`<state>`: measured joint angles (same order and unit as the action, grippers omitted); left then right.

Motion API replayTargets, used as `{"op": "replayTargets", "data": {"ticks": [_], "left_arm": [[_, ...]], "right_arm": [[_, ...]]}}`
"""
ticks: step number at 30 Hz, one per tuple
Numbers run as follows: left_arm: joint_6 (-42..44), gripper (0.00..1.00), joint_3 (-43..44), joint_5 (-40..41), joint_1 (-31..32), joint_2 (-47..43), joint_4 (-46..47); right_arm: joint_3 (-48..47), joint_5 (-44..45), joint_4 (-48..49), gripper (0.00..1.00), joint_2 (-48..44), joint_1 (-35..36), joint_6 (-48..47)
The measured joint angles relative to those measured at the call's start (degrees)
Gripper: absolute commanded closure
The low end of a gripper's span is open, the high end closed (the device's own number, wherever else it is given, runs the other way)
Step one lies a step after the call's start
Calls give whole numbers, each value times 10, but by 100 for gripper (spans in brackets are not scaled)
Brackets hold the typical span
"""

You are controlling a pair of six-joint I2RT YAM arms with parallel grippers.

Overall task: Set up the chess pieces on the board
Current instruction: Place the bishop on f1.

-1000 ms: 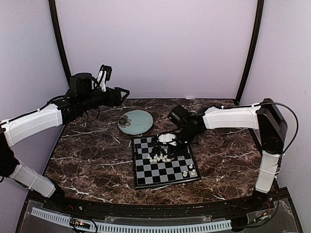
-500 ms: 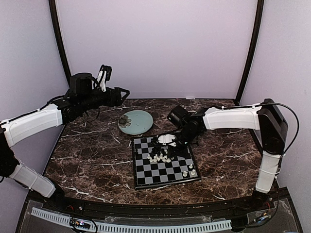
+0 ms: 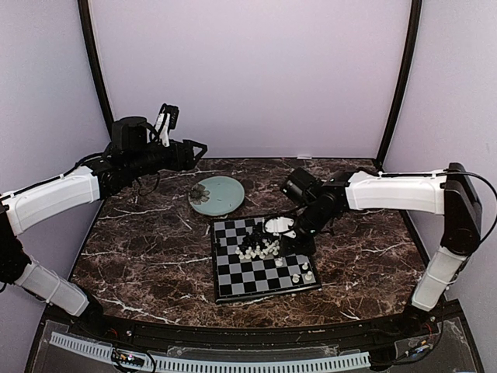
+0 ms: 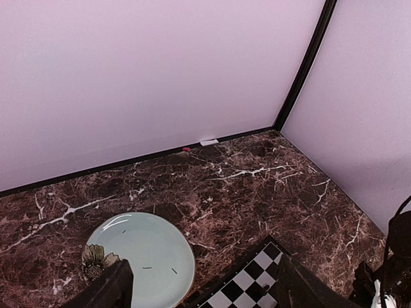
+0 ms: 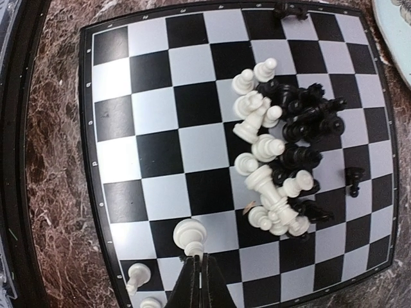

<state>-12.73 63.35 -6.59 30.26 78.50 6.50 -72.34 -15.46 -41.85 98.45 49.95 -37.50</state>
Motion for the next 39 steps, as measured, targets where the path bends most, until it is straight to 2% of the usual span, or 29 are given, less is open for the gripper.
{"op": "replayTargets", "data": {"ticks": [16, 24, 31, 39], "left_arm": [[-2, 21, 0, -1, 0, 0, 0], [-3, 21, 0, -1, 0, 1, 0], [-4, 21, 0, -1, 0, 2, 0], [-4, 21, 0, -1, 0, 2, 0]], "right_arm": [[53, 32, -18, 96, -17, 55, -1], [60, 49, -15, 93, -17, 63, -1], [61, 52, -14, 86, -17, 65, -2], [62, 52, -14, 85, -17, 68, -2]]}}
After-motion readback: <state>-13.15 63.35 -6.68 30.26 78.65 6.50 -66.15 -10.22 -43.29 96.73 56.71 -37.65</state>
